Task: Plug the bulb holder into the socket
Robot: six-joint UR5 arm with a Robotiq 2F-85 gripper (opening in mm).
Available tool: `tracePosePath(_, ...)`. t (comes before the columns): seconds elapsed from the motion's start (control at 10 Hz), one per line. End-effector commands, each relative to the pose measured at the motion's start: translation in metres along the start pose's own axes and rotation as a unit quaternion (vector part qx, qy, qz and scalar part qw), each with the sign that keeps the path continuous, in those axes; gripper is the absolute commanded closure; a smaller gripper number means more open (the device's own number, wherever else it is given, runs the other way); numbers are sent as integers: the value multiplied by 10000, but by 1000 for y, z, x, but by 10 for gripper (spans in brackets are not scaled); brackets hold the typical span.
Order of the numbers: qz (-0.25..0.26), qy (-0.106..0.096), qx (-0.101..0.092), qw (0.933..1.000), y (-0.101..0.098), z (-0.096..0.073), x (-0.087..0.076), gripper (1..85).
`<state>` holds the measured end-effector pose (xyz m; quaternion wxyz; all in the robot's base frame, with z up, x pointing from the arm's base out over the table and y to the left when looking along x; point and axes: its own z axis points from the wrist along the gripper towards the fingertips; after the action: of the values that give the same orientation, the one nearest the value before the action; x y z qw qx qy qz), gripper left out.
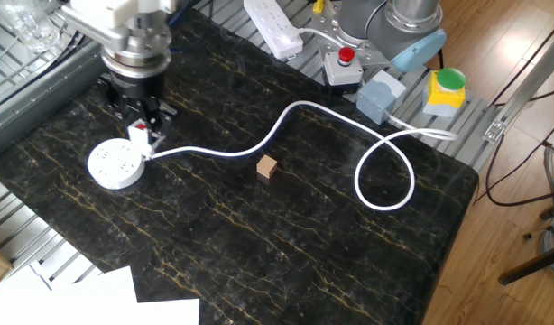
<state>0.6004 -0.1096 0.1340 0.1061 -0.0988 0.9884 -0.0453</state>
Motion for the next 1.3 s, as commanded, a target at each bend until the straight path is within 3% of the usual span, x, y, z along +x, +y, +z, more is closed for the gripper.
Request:
tracePosePath(0.0,-265,38,-88,9996,-41,-2,-13,847)
tracePosePath(0.2,-446,20,-31,9990,-73,2,-19,847)
tracePosePath(0.4,-503,2,-11,9987,-87,8,-21,847)
tracePosePath(0.5,-498,-2,6,9988,-90,13,-22,847)
tracePosePath(0.6,-352,54,-154,9992,-82,18,-18,847)
tracePosePath(0.7,-235,156,-191,9994,-78,21,-12,847)
tracePosePath(1.2,-139,87,-152,9997,-74,26,-6,847)
